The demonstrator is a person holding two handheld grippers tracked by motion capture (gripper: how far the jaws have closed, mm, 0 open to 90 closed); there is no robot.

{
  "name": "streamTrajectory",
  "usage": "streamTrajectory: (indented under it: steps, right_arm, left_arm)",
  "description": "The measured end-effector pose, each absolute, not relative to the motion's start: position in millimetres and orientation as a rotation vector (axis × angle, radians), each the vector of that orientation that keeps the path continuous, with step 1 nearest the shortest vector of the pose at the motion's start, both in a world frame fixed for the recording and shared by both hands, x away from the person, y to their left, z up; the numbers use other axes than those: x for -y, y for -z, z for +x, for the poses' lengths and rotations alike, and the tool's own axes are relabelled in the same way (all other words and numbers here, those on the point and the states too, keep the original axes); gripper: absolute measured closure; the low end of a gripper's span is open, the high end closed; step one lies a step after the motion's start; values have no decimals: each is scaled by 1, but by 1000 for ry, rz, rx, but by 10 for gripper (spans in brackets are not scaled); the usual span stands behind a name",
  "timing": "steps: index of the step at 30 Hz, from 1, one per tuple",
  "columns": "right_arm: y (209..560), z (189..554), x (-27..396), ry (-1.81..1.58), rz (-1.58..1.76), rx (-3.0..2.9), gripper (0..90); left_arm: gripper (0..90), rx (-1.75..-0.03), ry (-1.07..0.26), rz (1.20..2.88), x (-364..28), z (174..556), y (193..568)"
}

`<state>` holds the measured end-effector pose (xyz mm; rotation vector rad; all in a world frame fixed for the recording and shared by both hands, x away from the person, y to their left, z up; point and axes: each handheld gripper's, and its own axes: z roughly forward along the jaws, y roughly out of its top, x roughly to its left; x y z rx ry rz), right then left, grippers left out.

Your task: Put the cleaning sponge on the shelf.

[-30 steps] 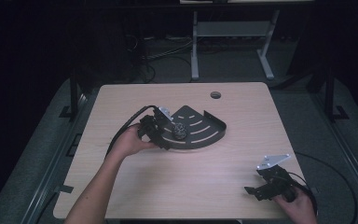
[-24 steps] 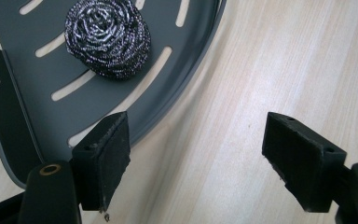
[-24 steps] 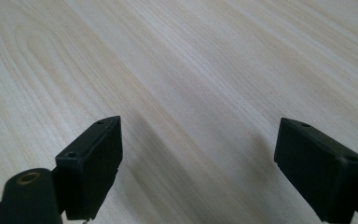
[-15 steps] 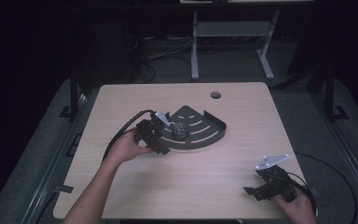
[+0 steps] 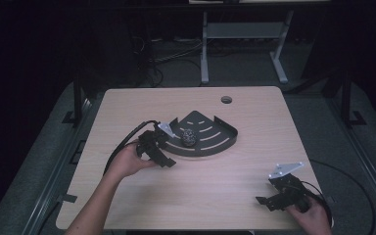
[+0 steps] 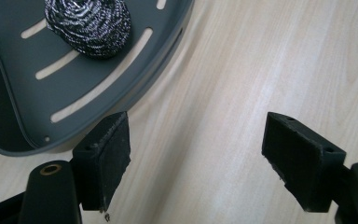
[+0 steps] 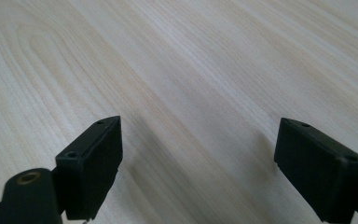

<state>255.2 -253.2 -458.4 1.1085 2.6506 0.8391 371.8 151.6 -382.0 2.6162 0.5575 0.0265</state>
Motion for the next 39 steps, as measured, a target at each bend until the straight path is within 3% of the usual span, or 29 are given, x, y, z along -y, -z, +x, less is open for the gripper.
streamTrajectory:
  steps: [39]
  right_arm:
    - [461, 256, 249, -822, 1110, -2661, 150]
  left_arm:
    - [231, -635, -9, 2556, -189, 331, 408]
